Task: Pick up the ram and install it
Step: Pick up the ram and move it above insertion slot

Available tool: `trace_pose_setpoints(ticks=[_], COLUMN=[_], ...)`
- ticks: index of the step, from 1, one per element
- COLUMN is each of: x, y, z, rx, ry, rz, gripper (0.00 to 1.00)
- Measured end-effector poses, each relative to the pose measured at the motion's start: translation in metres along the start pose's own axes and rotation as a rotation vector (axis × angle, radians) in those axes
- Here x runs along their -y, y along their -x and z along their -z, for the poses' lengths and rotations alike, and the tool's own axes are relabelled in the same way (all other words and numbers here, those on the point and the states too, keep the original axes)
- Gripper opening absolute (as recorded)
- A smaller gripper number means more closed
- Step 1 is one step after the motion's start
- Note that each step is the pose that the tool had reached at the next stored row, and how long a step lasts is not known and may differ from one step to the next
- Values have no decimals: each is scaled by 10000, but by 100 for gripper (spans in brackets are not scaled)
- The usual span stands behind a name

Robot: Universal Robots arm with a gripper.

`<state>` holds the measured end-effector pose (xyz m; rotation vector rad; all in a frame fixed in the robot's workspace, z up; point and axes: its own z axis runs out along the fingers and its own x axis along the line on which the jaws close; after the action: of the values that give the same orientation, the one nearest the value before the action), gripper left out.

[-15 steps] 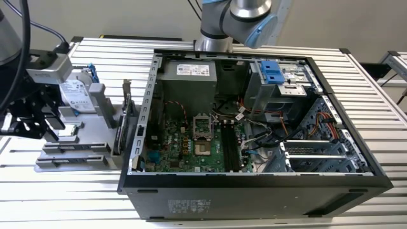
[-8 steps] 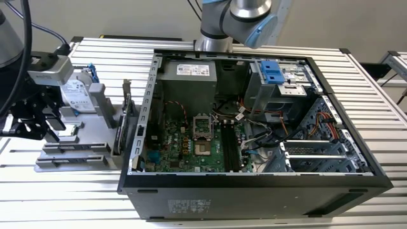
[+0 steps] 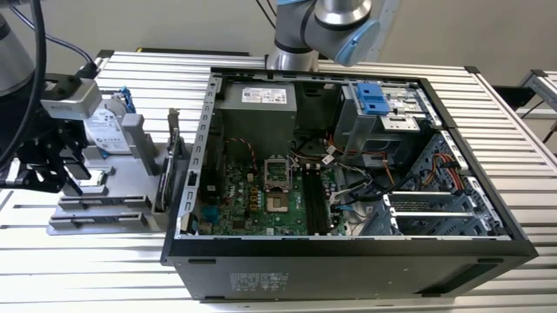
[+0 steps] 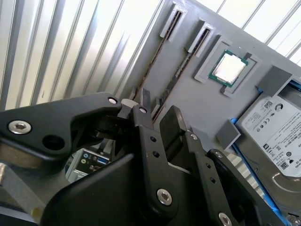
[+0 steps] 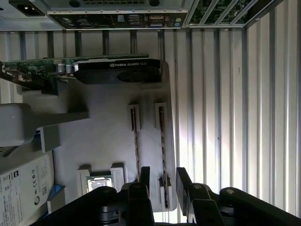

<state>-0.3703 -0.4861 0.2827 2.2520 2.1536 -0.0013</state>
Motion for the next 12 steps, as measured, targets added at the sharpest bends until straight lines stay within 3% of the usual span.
trace_pose_setpoints(ticks=[12], x=[2], y=[-2], z=[-91], rx=[0], ry=[1], rz=[0], gripper=[100])
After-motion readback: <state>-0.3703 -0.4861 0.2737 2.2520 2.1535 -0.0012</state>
